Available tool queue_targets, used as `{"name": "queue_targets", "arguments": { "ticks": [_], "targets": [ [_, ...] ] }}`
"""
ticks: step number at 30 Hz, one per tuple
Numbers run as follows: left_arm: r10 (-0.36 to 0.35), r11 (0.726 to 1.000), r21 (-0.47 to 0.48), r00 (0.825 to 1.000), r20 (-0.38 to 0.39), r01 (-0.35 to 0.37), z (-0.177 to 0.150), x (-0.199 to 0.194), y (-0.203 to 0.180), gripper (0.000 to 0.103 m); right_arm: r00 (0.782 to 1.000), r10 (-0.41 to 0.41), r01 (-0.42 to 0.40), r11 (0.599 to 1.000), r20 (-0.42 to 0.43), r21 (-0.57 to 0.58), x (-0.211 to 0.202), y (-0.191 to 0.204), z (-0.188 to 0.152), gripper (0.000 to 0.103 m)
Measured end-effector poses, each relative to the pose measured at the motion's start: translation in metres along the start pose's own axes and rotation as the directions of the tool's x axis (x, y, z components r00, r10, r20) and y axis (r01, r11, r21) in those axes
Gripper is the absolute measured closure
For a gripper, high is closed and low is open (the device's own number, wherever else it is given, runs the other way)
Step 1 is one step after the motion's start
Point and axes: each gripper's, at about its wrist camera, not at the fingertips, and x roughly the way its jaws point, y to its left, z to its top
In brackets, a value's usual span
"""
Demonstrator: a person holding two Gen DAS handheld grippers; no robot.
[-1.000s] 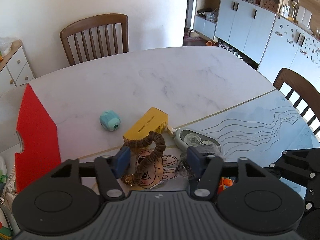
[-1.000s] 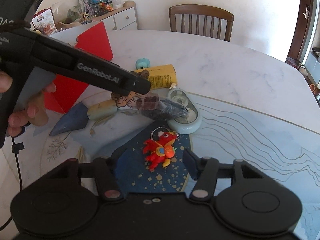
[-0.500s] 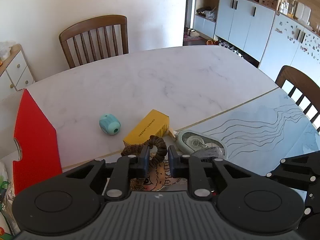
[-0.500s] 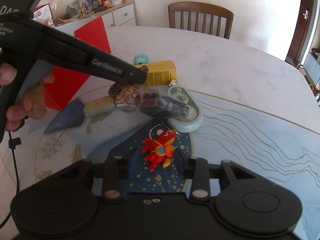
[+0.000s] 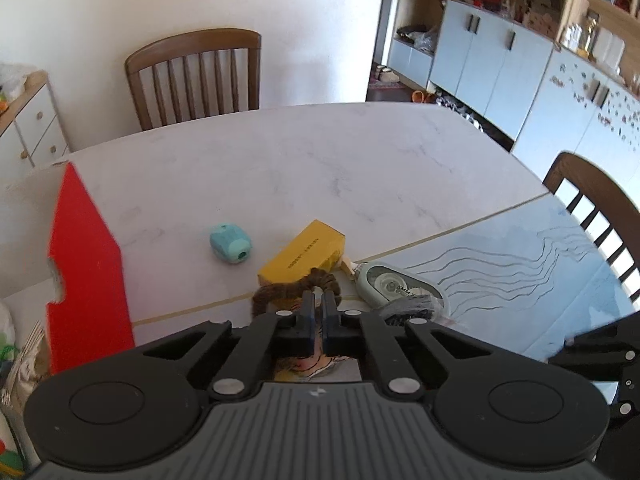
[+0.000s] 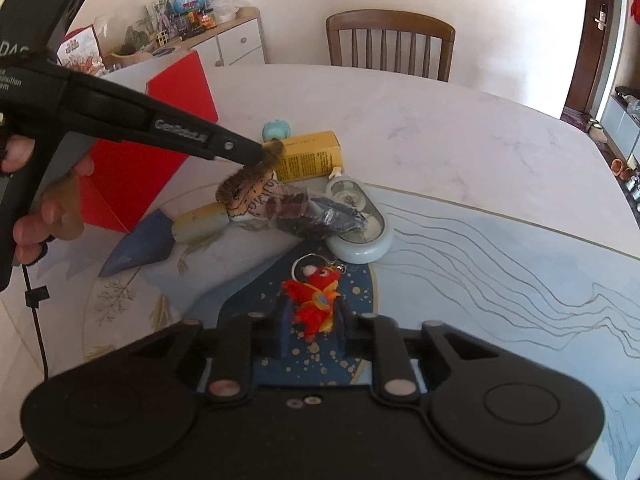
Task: Organize objects
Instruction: 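Grasp the brown hair tie with the left tool while the right tool grasps the red dragon keychain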
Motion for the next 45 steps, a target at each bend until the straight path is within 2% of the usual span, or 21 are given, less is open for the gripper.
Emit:
{"name": "queue_targets", "arguments": {
  "ticks": [4,8,9,13,16,20,23,25,27,31,40,41,43,45],
  "targets": [
    [0.0,1.0,-0.012,1.0,0.015,0.0,-0.002,-0.013,0.008,0.101,1.0,-0.002,0.002,1.0,0.012,0.02,-0.011,-0.002,-0.003,0.103],
    [-0.004,1.0,0.008,1.0,-0.01,0.004,-0.002,-0.012,0.007,0.101,1.0,-0.011,0.011,1.0,0.008,0.002,-0.013,0.0,-0.006,0.102],
    [-0.003,1.0,0.008,1.0,-0.012,0.003,-0.003,-0.012,0.006,0.101,1.0,-0.007,0.007,1.0,0.009,0.004,-0.013,0.0,-0.005,0.098],
    [-0.018,1.0,0.004,1.0,-0.019,0.018,-0.004,-0.01,0.004,0.1,1.0,-0.003,0.003,1.0,0.022,0.027,-0.014,-0.001,-0.006,0.069],
    [-0.019,1.0,-0.003,0.999,-0.033,0.019,-0.005,-0.006,0.002,0.098,1.0,0.0,-0.001,0.999,0.023,0.038,-0.012,-0.002,-0.006,0.06],
    [-0.021,1.0,-0.006,0.999,-0.046,0.02,-0.005,0.001,-0.001,0.093,1.0,-0.005,0.004,0.999,0.018,0.046,-0.006,-0.003,-0.006,0.054],
    [-0.015,1.0,0.002,0.999,-0.044,0.015,-0.004,0.005,-0.003,0.078,1.0,-0.001,0.0,0.999,0.014,0.042,-0.002,-0.002,-0.005,0.049],
    [-0.012,1.0,0.01,0.999,-0.03,0.013,-0.004,0.005,-0.005,0.056,1.0,0.004,-0.004,0.999,0.011,0.039,0.001,-0.002,-0.005,0.047],
    [-0.011,1.0,0.018,1.0,-0.009,0.011,-0.003,0.004,-0.007,0.039,1.0,0.006,-0.006,0.999,0.008,0.037,0.004,-0.001,-0.005,0.045],
    [-0.008,0.999,0.032,1.0,-0.008,0.009,0.0,0.01,-0.011,0.038,1.0,0.007,-0.007,1.0,-0.003,0.025,0.011,0.003,-0.003,0.043],
    [0.052,0.997,0.049,0.998,-0.023,-0.051,0.001,0.026,-0.015,0.039,1.0,-0.015,0.015,1.0,-0.01,-0.01,0.025,0.012,0.003,0.043],
    [0.053,0.997,0.049,0.998,-0.024,-0.051,0.001,0.026,-0.014,0.041,1.0,-0.02,0.019,1.0,-0.011,-0.013,0.026,0.012,0.003,0.043],
    [0.051,0.997,0.052,0.998,-0.028,-0.05,0.0,0.028,-0.015,0.054,1.0,-0.027,0.027,0.999,-0.008,-0.019,0.026,0.013,0.003,0.043],
    [0.056,0.997,0.055,0.998,-0.031,-0.055,0.0,0.029,-0.015,0.062,0.999,-0.033,0.033,0.999,-0.007,-0.025,0.027,0.015,0.003,0.043]
  ]
}}
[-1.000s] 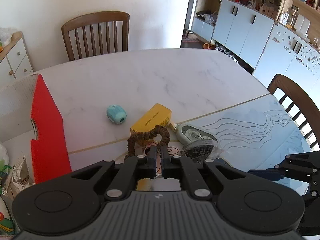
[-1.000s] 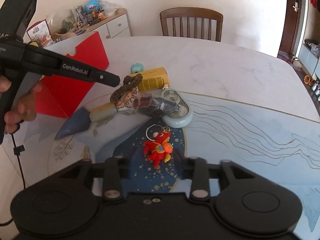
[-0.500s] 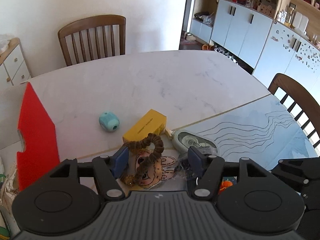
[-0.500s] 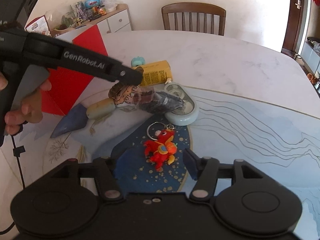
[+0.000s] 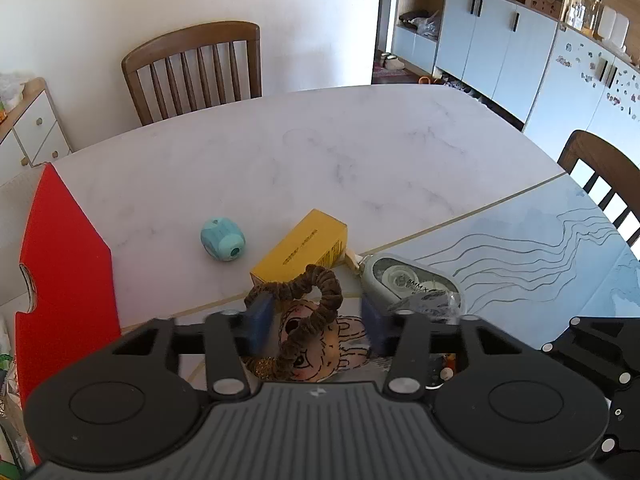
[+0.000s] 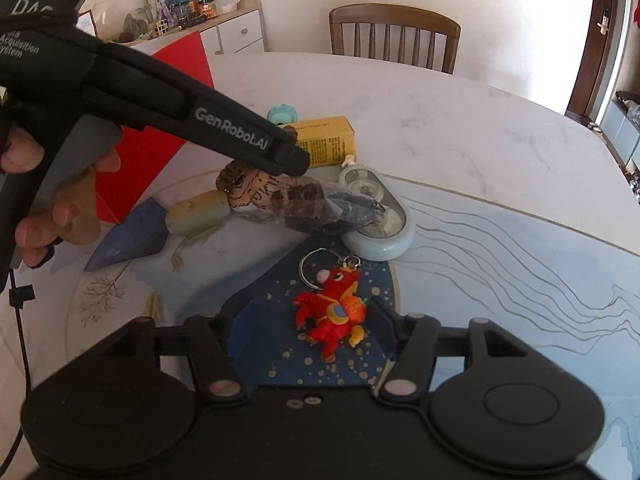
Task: Organize objects
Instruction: 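Grasp the brown hair tie with the left tool while the right tool grasps the red dragon keychain, then carry the hair tie with the left tool while the right tool carries the keychain over the box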
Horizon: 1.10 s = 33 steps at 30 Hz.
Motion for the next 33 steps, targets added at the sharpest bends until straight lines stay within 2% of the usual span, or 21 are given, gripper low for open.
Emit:
{"name": "queue_targets", "arguments": {
  "ticks": [5,10,13,20,33],
  "targets": [
    [-0.021,0.999,-0.032,1.0,-0.001,0.021,-0.001,-0.002,0.005,0.076,1.0,-0.015,0.015,1.0,0.001,-0.004,0.0,0.0,0.0,0.049],
    [-0.046,0.998,-0.043,0.999,-0.001,0.046,-0.001,-0.007,0.01,0.089,1.0,-0.023,0.023,1.0,-0.002,0.01,-0.003,-0.004,0.0,0.064],
    [-0.055,0.997,-0.047,0.998,0.001,0.055,-0.001,-0.009,0.012,0.094,1.0,-0.013,0.014,1.0,-0.004,0.023,-0.005,-0.007,-0.001,0.065],
    [-0.087,0.99,-0.111,0.996,0.032,0.09,0.0,-0.027,0.028,0.095,1.0,0.007,-0.007,0.999,0.015,0.049,-0.018,-0.01,-0.004,0.065],
    [-0.138,0.965,-0.213,0.987,0.082,0.153,-0.008,-0.082,0.057,0.095,0.997,0.019,-0.026,0.993,0.071,0.111,-0.073,-0.023,-0.002,0.066]
  ]
}}
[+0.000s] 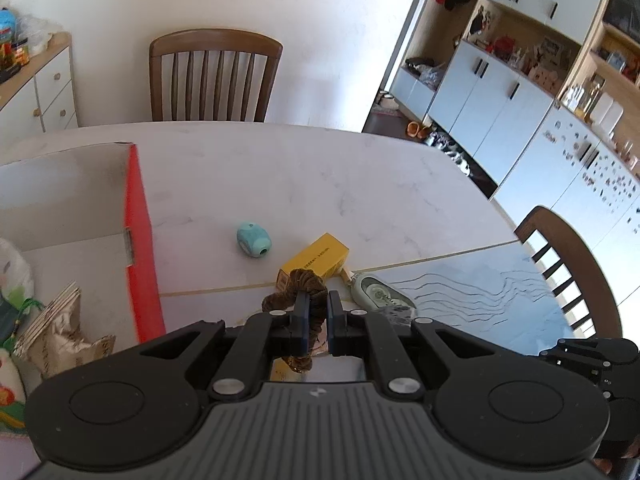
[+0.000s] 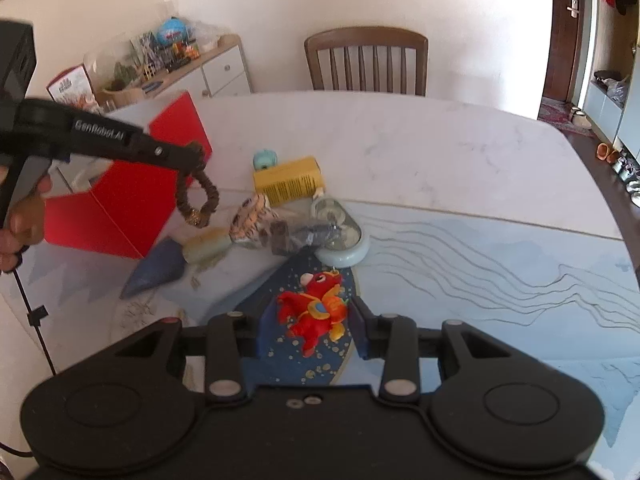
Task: Organize objects
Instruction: 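Carry the hair tie with the left tool while the right tool carries the keychain over the box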
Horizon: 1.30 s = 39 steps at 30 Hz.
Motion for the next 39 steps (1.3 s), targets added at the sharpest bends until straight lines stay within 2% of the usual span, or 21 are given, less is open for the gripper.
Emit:
{"name": "queue_targets", "arguments": {
  "ticks": [12,20,30,39],
  "targets": [
    [-0.026,0.998,-0.059,0.997,0.072,0.03,0.015,-0.06,0.025,0.095,0.997,0.036,-0.032,0.998,0.07,-0.059,-0.036,0.036,0.029,0.066],
    [0.014,0.999,-0.053,0.991,0.13,-0.007,0.023,-0.1,0.06,0.095,0.992,0.087,-0.076,0.99,0.091,-0.12,-0.033,0.078,0.057,0.066],
    [0.095,0.994,-0.064,0.984,0.15,-0.087,0.027,-0.133,0.122,0.095,0.982,0.162,-0.139,0.969,0.1,-0.204,-0.009,0.151,0.091,0.066],
    [0.155,0.986,-0.086,0.981,0.113,-0.146,0.02,-0.133,0.173,0.095,0.98,0.187,-0.163,0.953,0.071,-0.257,0.035,0.2,0.122,0.066]
  ]
}}
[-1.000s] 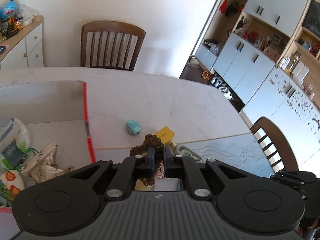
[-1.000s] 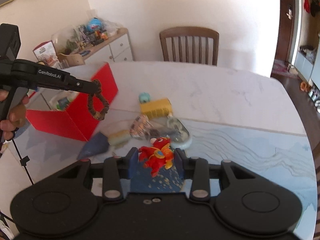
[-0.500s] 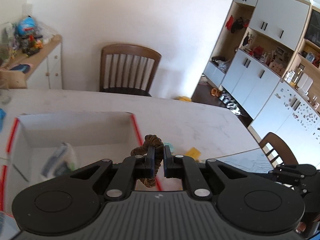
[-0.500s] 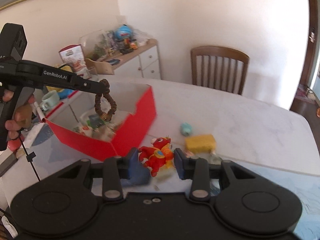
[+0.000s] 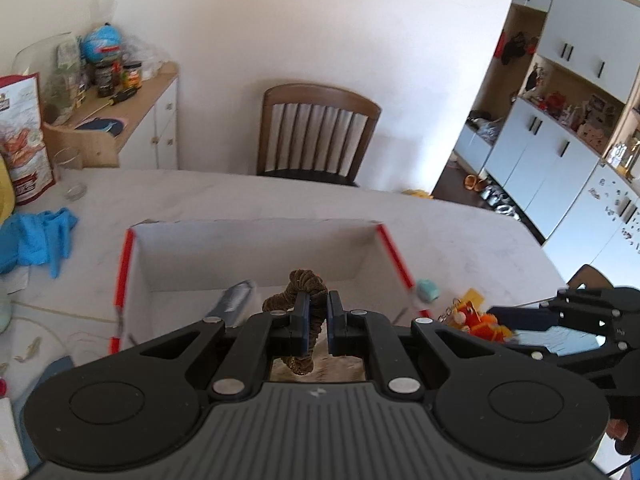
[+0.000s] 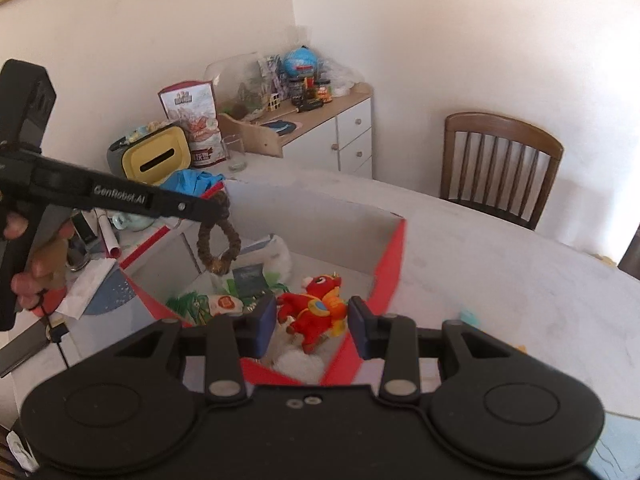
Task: Organize objects
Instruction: 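Carry the hair tie with the left tool while the right tool carries the keychain over the box, then open the left tool over the box while the right tool drops the keychain in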
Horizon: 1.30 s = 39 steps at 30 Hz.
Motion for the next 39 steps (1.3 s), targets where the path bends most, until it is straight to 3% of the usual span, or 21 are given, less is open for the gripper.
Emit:
{"name": "queue_targets", "arguments": {
  "ticks": [12,19,35,39],
  "targets": [
    [0.079,0.997,0.01,0.994,-0.071,-0.079,-0.014,0.019,0.046,0.095,0.993,-0.003,-0.001,0.999,-0.114,-0.035,0.076,0.029,0.005,0.065],
    [0.084,0.996,0.024,0.981,-0.173,-0.081,-0.023,0.043,0.052,0.095,0.981,-0.013,0.008,1.0,-0.193,-0.028,0.103,0.029,-0.002,0.065],
    [0.081,0.996,0.068,0.958,-0.275,-0.065,-0.037,0.064,0.039,0.095,0.975,-0.017,0.009,0.999,-0.22,-0.036,0.104,0.027,-0.009,0.063],
    [0.089,0.995,0.067,0.958,-0.274,-0.073,-0.038,0.063,0.035,0.093,0.982,-0.004,-0.003,0.999,-0.19,-0.035,0.096,0.028,-0.008,0.055]
  ]
}}
